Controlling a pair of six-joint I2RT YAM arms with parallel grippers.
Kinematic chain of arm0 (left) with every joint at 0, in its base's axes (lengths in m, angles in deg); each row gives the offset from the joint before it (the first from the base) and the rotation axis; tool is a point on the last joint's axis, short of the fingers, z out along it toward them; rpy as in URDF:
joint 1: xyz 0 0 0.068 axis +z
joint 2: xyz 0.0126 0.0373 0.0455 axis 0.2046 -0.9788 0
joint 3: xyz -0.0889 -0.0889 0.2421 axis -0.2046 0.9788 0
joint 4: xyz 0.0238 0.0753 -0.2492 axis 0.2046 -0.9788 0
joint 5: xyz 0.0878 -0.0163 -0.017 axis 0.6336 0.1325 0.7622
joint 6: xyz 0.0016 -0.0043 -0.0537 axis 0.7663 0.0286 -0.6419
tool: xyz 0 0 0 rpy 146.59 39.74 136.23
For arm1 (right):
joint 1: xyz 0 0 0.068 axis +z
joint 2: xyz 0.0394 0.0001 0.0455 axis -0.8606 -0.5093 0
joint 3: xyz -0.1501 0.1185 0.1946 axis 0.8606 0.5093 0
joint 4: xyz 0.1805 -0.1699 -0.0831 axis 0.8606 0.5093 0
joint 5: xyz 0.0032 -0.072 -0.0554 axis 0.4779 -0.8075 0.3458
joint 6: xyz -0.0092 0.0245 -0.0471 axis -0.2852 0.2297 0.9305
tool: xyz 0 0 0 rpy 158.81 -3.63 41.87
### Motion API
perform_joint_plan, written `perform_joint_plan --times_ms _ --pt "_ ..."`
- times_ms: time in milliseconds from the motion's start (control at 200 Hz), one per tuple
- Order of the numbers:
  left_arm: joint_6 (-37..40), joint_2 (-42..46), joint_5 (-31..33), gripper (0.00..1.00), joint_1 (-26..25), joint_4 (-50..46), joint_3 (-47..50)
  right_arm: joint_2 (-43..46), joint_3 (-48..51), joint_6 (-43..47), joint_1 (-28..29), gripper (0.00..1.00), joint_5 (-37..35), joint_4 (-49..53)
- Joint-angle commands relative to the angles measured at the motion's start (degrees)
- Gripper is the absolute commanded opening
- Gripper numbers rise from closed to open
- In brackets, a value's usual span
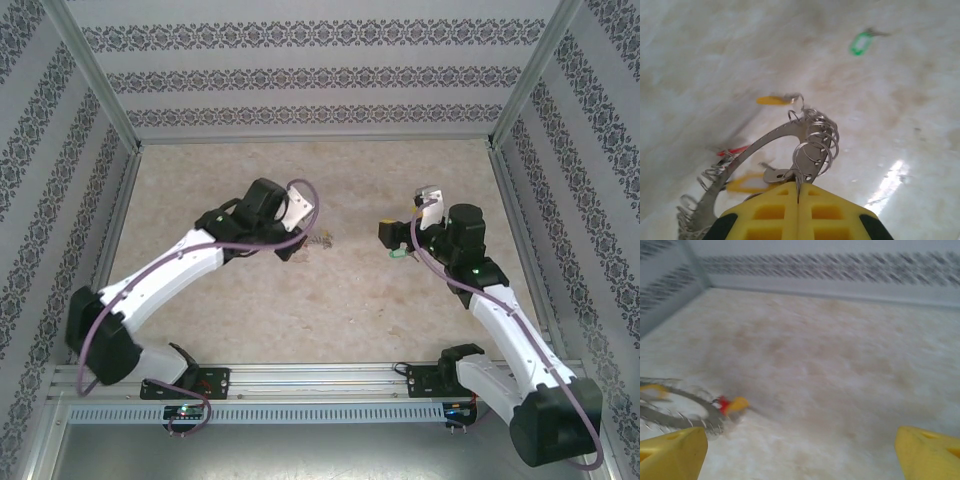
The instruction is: Put the keys on the keyring
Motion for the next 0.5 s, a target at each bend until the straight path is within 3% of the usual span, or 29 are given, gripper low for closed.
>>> perform_joint_plan --times_ms 0,165,355,495 --pt "7.44 6.63 -14.40 0.00 -0.75 15.97 5.08 3.51 -0.40 2.13 4.26 0.89 8.71 -4.34" --pt "8.69 9.71 -23.39 0.00 -0.67 18.64 6.78 6.29 -2.43 4.59 9.91 0.67 14.87 -4.52" --pt "7.16 12.41 -31.49 0.00 -0.66 22.37 7.93 7.84 -4.64 9.55 16.95 0.59 17.00 -1.58" --pt "8.42 14.94 -34.69 0.00 -0.67 20.78 7.22 7.95 -5.51 11.97 20.00 0.47 17.10 0.22"
